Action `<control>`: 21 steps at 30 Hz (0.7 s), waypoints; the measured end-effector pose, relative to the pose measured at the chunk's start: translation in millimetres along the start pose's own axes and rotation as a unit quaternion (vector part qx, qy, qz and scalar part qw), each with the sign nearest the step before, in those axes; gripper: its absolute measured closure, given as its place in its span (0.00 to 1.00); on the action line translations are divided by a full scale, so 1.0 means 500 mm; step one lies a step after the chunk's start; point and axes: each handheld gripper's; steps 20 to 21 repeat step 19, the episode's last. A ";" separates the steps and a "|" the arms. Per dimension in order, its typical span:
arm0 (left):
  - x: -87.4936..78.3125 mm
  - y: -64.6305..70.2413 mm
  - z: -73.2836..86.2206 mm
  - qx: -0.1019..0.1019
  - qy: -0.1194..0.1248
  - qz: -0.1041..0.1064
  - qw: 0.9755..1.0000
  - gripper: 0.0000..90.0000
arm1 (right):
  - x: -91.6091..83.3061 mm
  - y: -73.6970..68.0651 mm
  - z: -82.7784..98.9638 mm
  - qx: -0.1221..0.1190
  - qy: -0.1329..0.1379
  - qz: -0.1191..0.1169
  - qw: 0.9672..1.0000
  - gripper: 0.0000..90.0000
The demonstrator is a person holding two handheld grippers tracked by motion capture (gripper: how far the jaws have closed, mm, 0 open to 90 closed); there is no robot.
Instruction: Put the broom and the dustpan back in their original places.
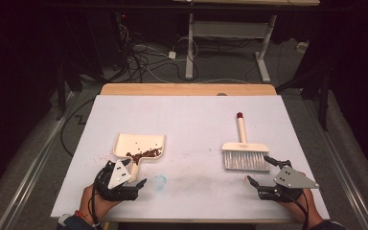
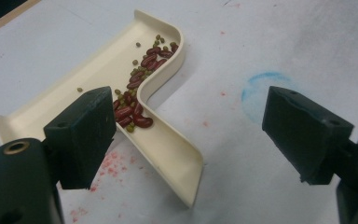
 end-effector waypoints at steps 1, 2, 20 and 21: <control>0.000 0.000 0.000 -0.001 0.000 0.000 1.000 0.19 | 0.000 0.000 0.000 -0.001 0.000 0.000 1.000 0.19; 0.000 0.000 0.000 0.000 0.000 0.000 1.000 0.19 | 0.000 0.000 0.000 -0.001 0.000 0.000 1.000 0.19; 0.000 0.002 -0.007 0.001 0.001 -0.005 1.000 0.19 | -0.002 0.001 -0.003 -0.004 0.002 0.010 1.000 0.19; 0.000 0.002 -0.007 0.001 0.001 -0.005 1.000 0.19 | -0.002 0.001 -0.003 -0.004 0.002 0.010 1.000 0.19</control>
Point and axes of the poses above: each handheld gripper's, and its own axes: x roughly forward along the jaws, z roughly out of its underside, y roughly to its right, and after that the axes turned 11 degrees about -y, right-handed
